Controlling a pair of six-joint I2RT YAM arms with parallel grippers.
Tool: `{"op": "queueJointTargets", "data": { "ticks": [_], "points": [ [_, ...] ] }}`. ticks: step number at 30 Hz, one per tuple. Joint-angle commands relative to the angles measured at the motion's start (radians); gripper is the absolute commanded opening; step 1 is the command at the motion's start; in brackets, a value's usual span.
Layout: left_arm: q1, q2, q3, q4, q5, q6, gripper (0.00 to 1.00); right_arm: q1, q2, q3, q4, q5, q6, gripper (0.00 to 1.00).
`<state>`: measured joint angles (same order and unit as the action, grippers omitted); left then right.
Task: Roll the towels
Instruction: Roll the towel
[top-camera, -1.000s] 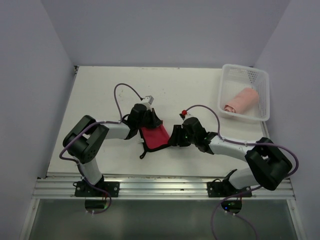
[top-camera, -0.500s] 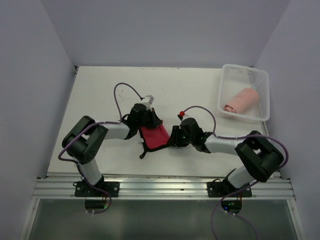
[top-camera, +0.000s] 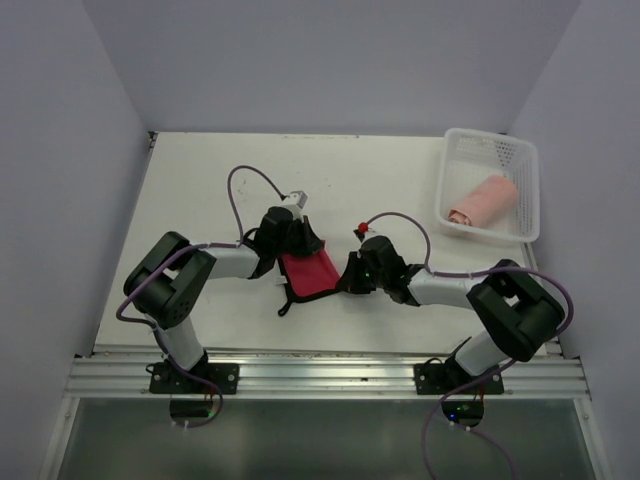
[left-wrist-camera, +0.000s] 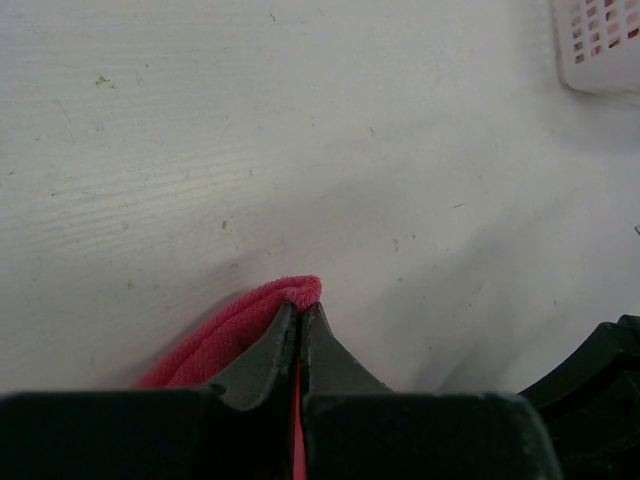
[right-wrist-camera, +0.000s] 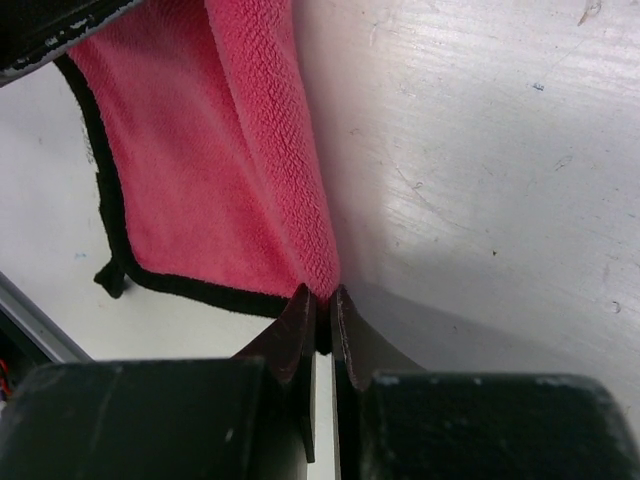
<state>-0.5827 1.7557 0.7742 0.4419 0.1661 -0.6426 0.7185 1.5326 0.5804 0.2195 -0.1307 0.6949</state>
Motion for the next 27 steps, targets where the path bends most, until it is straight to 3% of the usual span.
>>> {"op": "queueJointTargets", "data": {
  "ticks": [1,4,9,14,27],
  "points": [
    [0.011,-0.039,0.049,-0.037,-0.037,0.012,0.0,-0.005,-0.014,-0.016,0.041,-0.006,-0.023,0.0],
    [0.011,-0.039,0.079,-0.077,-0.05,0.012,0.0,-0.002,-0.022,-0.022,0.05,-0.001,-0.034,0.0],
    [0.012,-0.035,0.114,-0.106,-0.05,0.009,0.22,0.009,-0.038,-0.017,0.043,0.026,-0.057,0.0],
    [0.012,-0.032,0.158,-0.144,-0.053,0.009,0.32,0.025,-0.061,-0.007,0.006,0.057,-0.083,0.0],
    [-0.038,0.042,0.359,-0.492,-0.148,0.084,0.62,0.09,-0.065,0.001,0.007,0.154,-0.095,0.0]
  ]
}}
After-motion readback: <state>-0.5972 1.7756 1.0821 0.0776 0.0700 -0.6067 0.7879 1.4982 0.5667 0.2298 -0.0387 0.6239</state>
